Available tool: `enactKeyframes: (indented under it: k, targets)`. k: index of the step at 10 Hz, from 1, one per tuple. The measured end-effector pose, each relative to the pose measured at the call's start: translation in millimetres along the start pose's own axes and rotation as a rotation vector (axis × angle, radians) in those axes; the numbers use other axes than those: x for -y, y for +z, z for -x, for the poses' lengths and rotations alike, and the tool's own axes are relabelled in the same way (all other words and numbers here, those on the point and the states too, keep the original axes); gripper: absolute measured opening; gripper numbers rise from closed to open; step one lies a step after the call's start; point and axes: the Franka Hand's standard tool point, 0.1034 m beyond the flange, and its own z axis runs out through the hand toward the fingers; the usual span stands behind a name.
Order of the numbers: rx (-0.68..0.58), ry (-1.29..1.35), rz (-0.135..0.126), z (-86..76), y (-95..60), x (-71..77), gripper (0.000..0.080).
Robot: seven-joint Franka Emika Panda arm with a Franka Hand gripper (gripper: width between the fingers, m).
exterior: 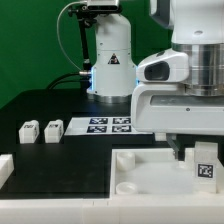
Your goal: Assemble one leg
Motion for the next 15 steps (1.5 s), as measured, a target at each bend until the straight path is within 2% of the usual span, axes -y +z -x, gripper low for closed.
enactKeyframes:
  k: [1, 2, 5, 6, 10, 13, 15]
  targets:
    - [0.001, 0.105, -0.002, 0.4, 0.1, 0.6, 0.0358]
    - [0.001, 0.212, -0.002, 0.3, 0.1, 0.4, 0.0291]
    - [0.003, 0.538, -0.007, 0.0, 0.4, 0.5, 0.0291]
    - [0.007, 0.748, -0.014, -0.7, 0.7, -0.1, 0.0291]
    - [0.097, 1.412, -0.11, -1.1, 1.6, -1.0, 0.0292]
    - [0.123, 1.714, -0.112, -2.6, 0.7, -0.4, 0.0294]
    - [0.116, 1.662, -0.11, -1.4, 0.7, 0.0, 0.0294]
